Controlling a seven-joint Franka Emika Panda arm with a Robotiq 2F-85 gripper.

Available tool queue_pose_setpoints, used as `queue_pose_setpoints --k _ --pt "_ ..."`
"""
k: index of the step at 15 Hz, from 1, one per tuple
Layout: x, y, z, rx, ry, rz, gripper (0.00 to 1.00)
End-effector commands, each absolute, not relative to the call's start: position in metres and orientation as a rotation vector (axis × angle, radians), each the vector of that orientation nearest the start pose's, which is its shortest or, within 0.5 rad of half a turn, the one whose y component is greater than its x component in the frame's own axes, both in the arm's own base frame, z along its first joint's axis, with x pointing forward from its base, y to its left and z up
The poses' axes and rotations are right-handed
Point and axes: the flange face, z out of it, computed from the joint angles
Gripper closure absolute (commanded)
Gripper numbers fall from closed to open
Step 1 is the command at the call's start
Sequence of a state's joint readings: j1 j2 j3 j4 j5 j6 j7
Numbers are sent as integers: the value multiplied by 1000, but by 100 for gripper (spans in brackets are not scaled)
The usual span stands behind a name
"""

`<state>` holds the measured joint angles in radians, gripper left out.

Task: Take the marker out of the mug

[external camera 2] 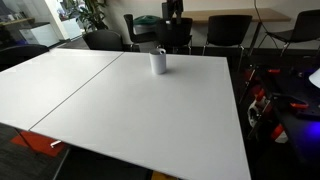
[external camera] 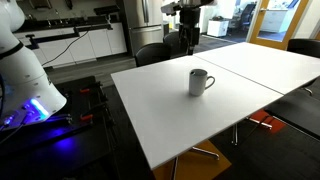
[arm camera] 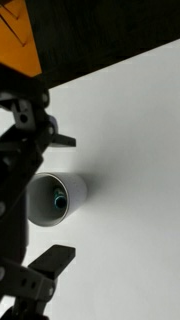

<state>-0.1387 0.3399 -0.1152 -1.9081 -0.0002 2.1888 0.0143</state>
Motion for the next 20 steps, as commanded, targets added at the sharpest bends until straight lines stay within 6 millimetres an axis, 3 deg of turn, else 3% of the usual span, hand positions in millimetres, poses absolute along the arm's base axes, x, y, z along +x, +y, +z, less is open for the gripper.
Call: queue_pose_setpoints --k 1,8,14,20 --pt "613 -162 299 -3121 383 77 0" --pt "643 -165 256 -3126 393 38 0" --pt "649 -154 250 -3114 364 13 1" --pt "651 -150 249 -3114 367 18 23"
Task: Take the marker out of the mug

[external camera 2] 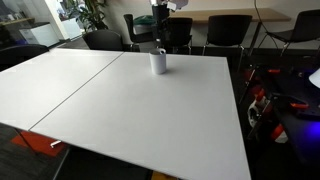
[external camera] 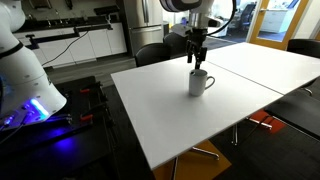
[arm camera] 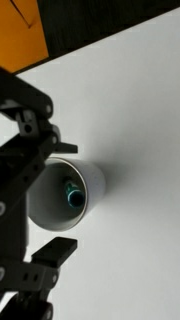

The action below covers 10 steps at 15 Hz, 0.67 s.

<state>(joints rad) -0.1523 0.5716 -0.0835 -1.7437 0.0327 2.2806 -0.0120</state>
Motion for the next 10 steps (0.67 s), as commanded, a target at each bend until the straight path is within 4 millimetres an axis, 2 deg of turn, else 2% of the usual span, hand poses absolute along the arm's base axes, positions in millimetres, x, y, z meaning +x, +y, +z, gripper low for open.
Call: queue_pose_setpoints --k 1,2,4,5,6,9,10 --pt "652 -150 249 -3114 367 20 27" --pt "653 -150 249 -3114 366 21 33" --pt "657 -149 248 -3114 363 24 38" --pt "659 -148 247 -3116 361 24 45" --pt "661 -148 246 -3115 360 28 44" --pt "668 -148 241 -3116 357 36 51" --pt "670 -149 239 -3117 361 39 49"
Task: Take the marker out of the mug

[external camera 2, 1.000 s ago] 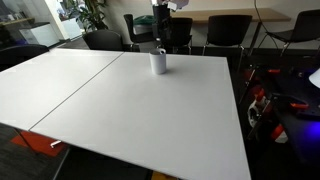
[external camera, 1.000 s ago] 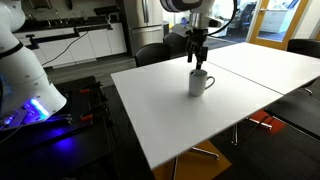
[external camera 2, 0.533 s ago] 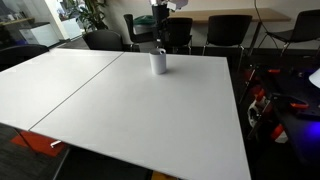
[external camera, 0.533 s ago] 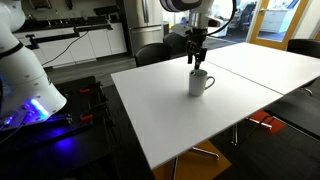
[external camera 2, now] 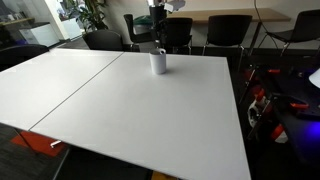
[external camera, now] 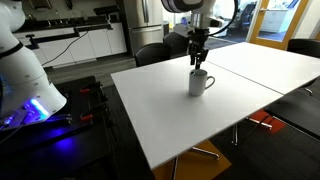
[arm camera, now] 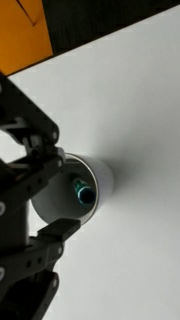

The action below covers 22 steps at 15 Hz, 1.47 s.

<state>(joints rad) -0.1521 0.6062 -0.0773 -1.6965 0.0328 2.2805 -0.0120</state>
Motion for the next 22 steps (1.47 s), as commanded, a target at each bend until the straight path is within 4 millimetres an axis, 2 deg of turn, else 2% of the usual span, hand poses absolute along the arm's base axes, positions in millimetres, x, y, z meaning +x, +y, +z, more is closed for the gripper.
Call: queue_pose_setpoints --k 1,5,12,18,22 --pt "672 -149 236 -3118 363 44 50" --pt "676 -149 226 -3121 353 58 49" --pt "676 -149 214 -3112 346 91 54" --pt "674 -148 207 -3104 344 131 52" --pt "674 -148 207 -3099 344 147 54"
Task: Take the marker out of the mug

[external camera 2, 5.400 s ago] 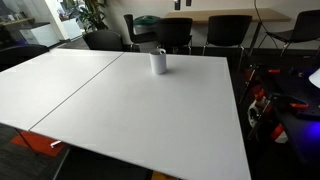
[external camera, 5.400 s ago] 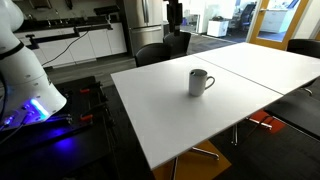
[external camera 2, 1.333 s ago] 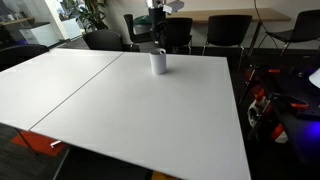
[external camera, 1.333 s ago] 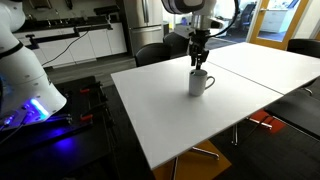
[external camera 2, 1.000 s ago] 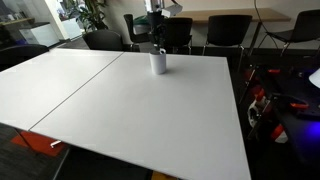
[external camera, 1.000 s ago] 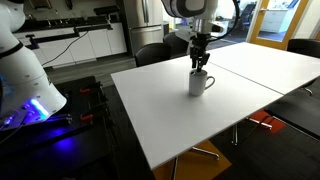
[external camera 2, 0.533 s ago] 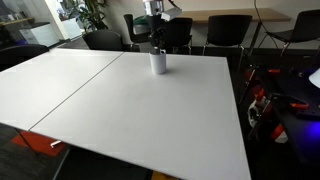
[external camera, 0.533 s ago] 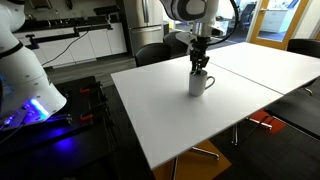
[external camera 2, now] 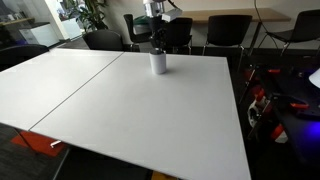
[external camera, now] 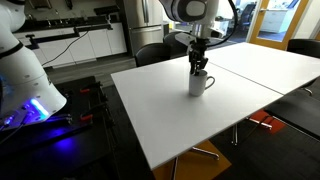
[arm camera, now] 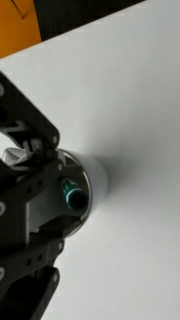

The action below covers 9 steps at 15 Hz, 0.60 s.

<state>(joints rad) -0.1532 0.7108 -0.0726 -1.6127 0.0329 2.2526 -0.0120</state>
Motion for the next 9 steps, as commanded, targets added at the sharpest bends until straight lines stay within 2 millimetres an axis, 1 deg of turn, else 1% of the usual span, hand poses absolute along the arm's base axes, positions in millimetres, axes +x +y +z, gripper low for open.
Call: queue_pose_setpoints --k 1,2,3,4,6,7,8,9 --pt "674 -148 207 -3097 342 152 57" --pt "674 -148 207 -3097 341 156 56" --pt "675 -147 206 -3096 340 161 60" --pt "675 -147 206 -3094 336 167 59" --pt "676 -146 206 -3092 332 180 63" --pt "676 -146 206 -3090 329 186 68" --pt "677 -146 206 -3090 330 190 76" --pt "677 -145 205 -3088 329 193 79"
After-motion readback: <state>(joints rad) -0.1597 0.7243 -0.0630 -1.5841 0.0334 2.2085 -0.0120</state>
